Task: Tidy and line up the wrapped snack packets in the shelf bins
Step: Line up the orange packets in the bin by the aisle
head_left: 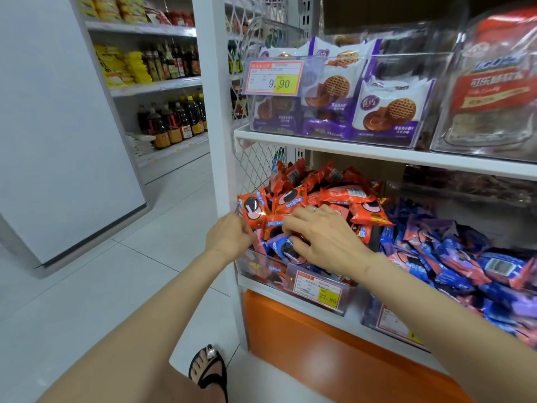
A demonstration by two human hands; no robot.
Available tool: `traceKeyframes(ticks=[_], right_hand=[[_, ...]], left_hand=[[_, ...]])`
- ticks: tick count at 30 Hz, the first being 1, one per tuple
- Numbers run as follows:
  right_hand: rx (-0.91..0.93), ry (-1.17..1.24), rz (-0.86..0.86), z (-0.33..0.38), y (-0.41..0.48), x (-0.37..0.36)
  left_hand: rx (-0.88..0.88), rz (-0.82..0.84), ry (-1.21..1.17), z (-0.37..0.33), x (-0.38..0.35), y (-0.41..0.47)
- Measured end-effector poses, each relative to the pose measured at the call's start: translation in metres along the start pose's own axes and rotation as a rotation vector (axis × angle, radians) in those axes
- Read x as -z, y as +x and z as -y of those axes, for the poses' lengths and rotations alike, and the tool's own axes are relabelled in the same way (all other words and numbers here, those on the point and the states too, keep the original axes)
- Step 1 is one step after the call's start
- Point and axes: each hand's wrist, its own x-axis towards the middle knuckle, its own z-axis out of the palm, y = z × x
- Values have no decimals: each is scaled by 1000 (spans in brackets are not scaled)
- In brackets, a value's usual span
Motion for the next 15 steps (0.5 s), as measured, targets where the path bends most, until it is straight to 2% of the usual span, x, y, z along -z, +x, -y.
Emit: traceKeyframes(ticks=[2,5,10,15], right_hand=[[17,-15,-2,-1,0,1],[12,-43,12,0,1,-1],[-95,69,-2,1,5,7],[-242,301,-44,4,9,12]], left_hand=[[-12,-90,-75,1,9,-1],[-54,-137,-203,5,17,-2],[-73,-61,-328,4,22,-8],[-76,-18,-306,9,23,-8]])
